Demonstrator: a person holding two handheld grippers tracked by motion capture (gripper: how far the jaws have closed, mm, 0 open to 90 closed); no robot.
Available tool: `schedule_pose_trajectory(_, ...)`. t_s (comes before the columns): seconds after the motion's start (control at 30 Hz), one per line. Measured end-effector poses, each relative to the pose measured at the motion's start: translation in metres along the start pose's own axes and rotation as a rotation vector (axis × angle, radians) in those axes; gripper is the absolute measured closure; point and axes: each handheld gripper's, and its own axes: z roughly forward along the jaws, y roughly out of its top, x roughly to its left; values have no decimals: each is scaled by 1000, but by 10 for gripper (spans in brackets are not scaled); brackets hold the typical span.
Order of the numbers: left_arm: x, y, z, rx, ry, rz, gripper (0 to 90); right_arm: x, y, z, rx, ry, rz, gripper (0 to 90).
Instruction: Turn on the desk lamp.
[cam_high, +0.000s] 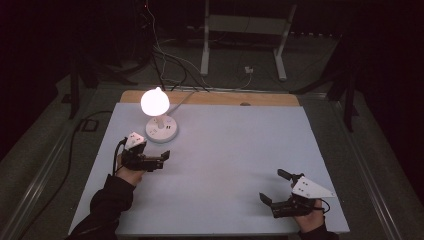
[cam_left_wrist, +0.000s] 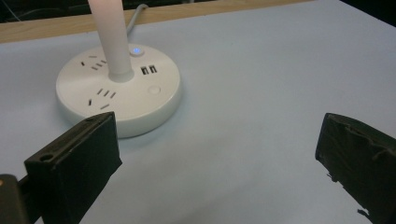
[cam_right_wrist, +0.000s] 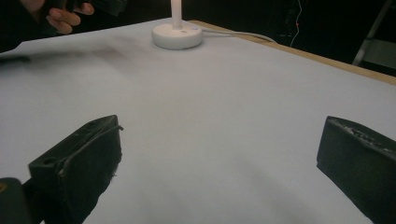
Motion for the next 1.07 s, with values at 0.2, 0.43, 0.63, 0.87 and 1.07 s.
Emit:
schedule_pose_trajectory(0.2, -5, -6, -9, 5, -24, 23, 3, 0, 0, 1, 2, 1, 2, 0)
schedule_pose_trajectory(0.43, -9, -16, -20, -2, -80, 56, 3, 0, -1, 1, 4, 4, 4, 0)
schedule_pose_trajectory(0.63, -12, -28, -28, -26, -132, 110, 4, 0, -1, 2, 9, 4, 4, 0)
schedule_pose_trajectory(0.87, -16, -41, -36, -24, -158, 105, 4, 0, -1, 2, 9, 5, 6, 0)
schedule_pose_trajectory(1.07, -18, -50, -36, 11, -182, 108, 4, 0, -1, 2, 8, 5, 6, 0)
